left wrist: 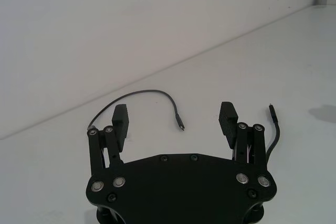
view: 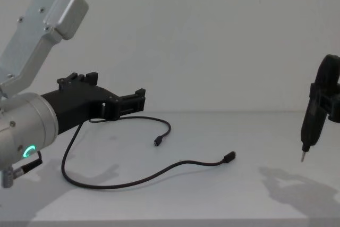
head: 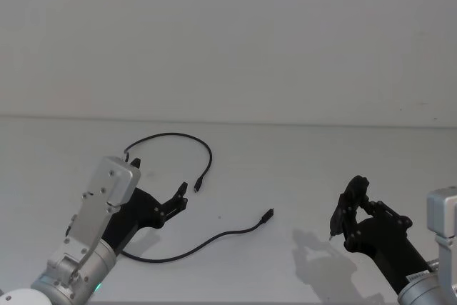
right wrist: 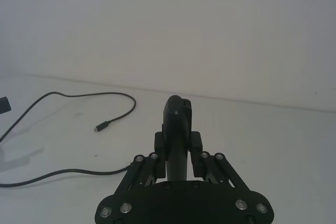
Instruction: Pick up the data cable with the one hand.
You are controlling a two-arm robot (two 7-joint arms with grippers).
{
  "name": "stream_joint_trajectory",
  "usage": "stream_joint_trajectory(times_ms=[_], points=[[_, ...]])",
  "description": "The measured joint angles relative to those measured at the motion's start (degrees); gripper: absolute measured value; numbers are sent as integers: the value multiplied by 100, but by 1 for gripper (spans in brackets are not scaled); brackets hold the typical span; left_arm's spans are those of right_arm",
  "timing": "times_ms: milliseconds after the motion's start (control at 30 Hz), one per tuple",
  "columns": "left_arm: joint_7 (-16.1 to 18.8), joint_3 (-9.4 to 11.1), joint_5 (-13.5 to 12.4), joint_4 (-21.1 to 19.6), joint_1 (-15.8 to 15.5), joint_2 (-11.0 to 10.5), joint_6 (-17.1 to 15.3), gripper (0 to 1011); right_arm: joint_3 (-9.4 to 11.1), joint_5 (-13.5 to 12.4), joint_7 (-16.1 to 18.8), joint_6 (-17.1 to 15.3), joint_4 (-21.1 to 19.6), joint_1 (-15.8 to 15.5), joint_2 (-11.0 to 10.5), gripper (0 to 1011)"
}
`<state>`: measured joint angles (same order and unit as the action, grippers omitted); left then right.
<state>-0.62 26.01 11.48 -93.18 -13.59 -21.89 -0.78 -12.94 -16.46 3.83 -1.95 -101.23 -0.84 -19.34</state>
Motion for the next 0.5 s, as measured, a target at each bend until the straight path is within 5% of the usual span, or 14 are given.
stream_joint_trajectory(times_ms=[500], points=[[-5,1,0,1,0,1,0,1001,0,-1,0,0,0,0,0,269]])
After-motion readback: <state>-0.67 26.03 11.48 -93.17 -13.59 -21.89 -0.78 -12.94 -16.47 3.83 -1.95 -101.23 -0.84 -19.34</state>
